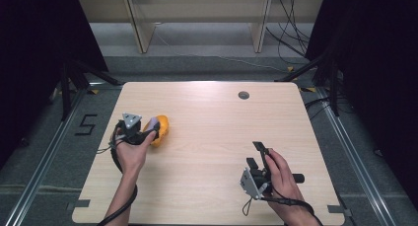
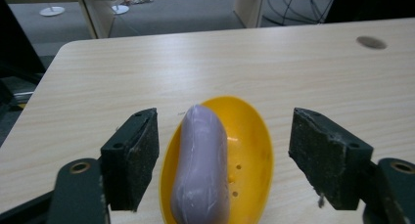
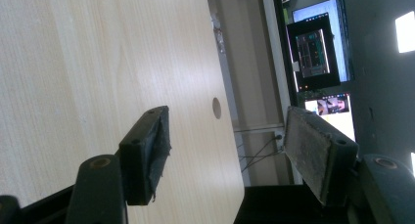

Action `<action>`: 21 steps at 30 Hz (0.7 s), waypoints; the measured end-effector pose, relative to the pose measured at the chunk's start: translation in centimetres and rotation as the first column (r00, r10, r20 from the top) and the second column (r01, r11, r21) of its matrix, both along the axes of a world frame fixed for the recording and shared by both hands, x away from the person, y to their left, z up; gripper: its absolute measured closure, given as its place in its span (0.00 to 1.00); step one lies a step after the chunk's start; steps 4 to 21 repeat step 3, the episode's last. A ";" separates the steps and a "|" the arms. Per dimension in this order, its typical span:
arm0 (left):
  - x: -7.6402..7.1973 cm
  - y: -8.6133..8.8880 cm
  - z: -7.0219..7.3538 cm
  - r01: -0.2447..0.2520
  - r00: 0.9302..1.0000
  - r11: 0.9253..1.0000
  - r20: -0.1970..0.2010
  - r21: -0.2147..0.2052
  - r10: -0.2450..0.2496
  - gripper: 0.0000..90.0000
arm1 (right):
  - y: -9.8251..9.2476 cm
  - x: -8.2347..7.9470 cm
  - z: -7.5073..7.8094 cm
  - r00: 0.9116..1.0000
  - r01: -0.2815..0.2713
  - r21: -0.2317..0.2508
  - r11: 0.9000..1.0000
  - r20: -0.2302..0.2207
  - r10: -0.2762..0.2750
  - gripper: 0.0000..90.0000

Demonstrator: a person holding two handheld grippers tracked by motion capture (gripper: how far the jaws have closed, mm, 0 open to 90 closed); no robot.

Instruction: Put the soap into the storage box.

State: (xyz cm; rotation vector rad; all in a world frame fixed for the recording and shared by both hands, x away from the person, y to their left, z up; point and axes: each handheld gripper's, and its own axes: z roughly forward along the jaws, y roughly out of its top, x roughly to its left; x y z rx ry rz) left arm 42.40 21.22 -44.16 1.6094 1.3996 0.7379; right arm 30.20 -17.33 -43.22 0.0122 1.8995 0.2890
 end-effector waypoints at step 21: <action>0.2 1.4 1.4 0.026 0.999 0.999 -0.035 -0.032 -0.027 0.29 | 0.0 0.0 0.0 1.000 0.001 0.000 1.000 -0.003 -0.001 0.39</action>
